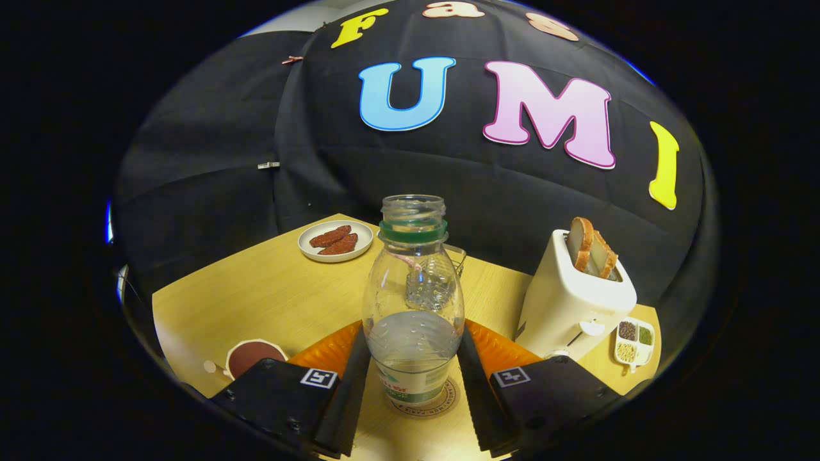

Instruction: Take the bottle from table, then pour the juice into the cup, finally place the bottle on the coaster

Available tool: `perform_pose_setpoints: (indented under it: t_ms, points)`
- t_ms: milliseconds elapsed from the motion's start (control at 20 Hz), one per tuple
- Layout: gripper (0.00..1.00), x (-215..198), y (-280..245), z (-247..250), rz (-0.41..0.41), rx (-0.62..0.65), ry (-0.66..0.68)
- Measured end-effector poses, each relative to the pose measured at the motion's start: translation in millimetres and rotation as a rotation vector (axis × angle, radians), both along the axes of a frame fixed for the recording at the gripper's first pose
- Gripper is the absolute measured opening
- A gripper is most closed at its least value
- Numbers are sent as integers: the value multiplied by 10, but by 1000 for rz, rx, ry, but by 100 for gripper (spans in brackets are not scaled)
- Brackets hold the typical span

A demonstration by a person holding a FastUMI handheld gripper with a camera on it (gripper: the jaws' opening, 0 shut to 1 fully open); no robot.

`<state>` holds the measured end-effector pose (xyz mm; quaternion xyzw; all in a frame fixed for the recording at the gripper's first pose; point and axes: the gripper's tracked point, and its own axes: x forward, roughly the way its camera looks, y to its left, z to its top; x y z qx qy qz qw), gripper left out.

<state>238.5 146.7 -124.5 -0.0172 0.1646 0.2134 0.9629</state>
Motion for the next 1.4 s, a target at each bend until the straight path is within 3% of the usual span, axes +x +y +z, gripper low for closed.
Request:
perform_pose_setpoints:
  t_ms: [550,1000,1100,1150,1400]
  points:
    - [76,35,-160,-151,-91,95,-19]
    - [80,-66,-145,-49,-75,33,-63]
    - [85,-90,-103,-51,-67,34,-57]
    - [96,-77,-115,-70,-72,32,-53]
    - [98,-95,-235,-145,-105,49,-2]
